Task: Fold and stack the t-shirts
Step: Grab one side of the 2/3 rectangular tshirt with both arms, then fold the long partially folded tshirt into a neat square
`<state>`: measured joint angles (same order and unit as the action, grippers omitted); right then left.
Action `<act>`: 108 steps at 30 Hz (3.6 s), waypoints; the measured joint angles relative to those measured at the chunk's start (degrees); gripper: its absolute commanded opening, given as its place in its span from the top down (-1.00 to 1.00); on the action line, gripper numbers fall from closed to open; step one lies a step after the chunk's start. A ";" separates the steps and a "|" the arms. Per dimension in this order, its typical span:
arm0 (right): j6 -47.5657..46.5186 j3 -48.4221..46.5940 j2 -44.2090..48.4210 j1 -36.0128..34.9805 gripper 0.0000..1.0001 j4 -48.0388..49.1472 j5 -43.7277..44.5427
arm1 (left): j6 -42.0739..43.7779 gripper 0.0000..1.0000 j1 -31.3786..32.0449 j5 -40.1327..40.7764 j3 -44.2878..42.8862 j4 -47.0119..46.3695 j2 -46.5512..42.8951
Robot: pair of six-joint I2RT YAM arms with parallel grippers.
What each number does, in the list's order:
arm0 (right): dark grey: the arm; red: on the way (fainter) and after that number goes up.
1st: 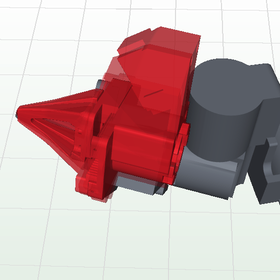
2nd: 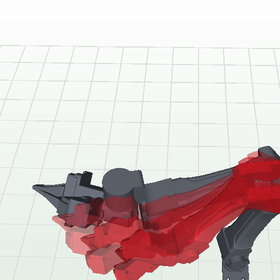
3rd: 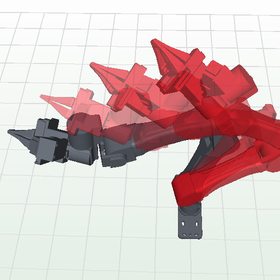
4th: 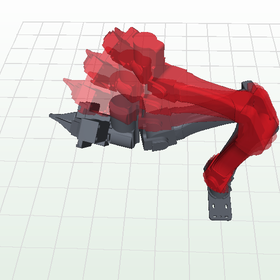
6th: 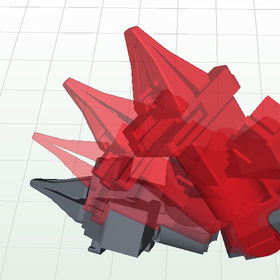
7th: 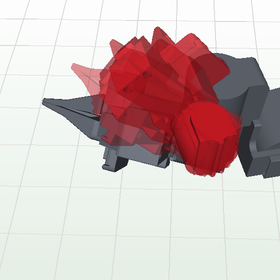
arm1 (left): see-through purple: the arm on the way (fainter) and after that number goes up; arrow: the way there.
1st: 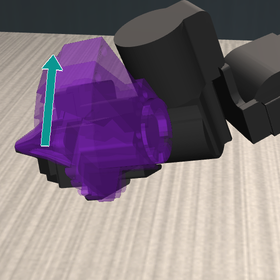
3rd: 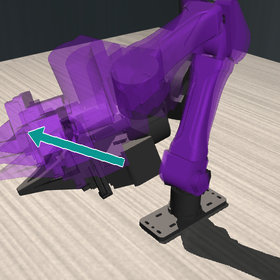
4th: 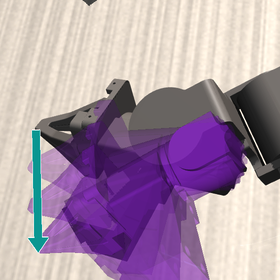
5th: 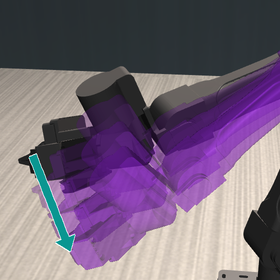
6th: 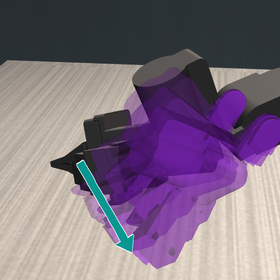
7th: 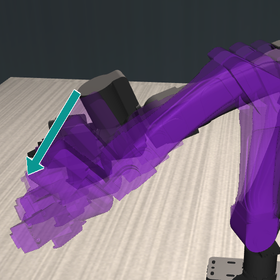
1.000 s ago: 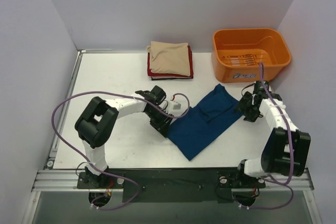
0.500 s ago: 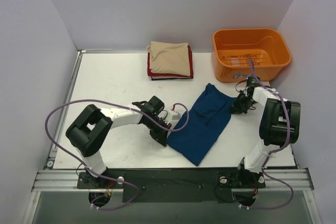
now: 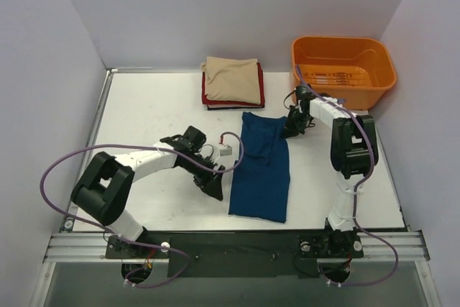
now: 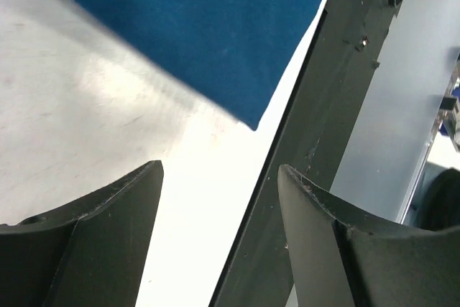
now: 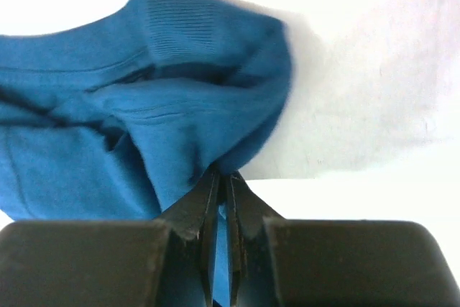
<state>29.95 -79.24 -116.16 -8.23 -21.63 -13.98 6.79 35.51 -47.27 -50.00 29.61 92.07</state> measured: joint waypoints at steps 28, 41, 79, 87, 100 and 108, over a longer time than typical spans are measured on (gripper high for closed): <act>-10.60 -4.66 21.18 -0.48 -0.26 -15.67 7.48 | 19.08 -0.50 29.31 22.34 -11.26 8.81 -0.42; -16.35 27.63 57.86 1.16 -0.26 -16.44 -13.27 | 23.93 -0.06 31.65 30.42 -6.25 -0.68 3.74; -82.95 55.36 65.88 -51.47 -0.14 -11.08 -0.57 | 21.55 0.67 26.71 27.71 -3.30 -5.07 2.67; -83.23 55.65 60.00 -52.15 0.64 -6.56 -0.33 | 21.44 0.77 26.62 27.58 -3.72 -4.50 2.89; -82.01 45.62 64.37 -53.35 1.00 -15.78 -0.87 | 23.82 1.00 25.27 20.28 -8.74 12.28 1.57; -76.65 28.89 66.60 -55.49 1.00 -30.64 -8.92 | 32.02 1.00 24.68 13.73 -17.62 33.90 -7.32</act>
<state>-46.70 -50.35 -49.56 -63.72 -52.27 -22.90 38.81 60.18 -33.54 -67.61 63.51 84.75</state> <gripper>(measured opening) 0.015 0.150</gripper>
